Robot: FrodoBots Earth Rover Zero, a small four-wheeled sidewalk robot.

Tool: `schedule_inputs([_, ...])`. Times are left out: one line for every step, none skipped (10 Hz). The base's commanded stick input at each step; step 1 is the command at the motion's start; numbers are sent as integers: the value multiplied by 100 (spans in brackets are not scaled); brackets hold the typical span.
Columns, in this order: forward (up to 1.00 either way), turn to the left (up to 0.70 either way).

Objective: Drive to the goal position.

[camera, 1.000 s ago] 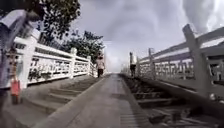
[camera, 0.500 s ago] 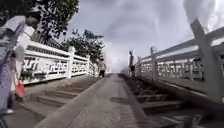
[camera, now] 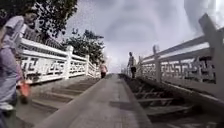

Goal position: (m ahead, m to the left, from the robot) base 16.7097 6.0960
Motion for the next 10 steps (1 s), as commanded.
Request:
schedule_inputs([45, 0])
schedule_inputs([45, 0])
schedule_inputs([45, 0])
schedule_inputs([45, 0])
schedule_inputs([45, 0])
schedule_inputs([45, 0])
schedule_inputs([45, 0])
schedule_inputs([45, 0])
schedule_inputs([45, 0])
schedule_inputs([45, 0])
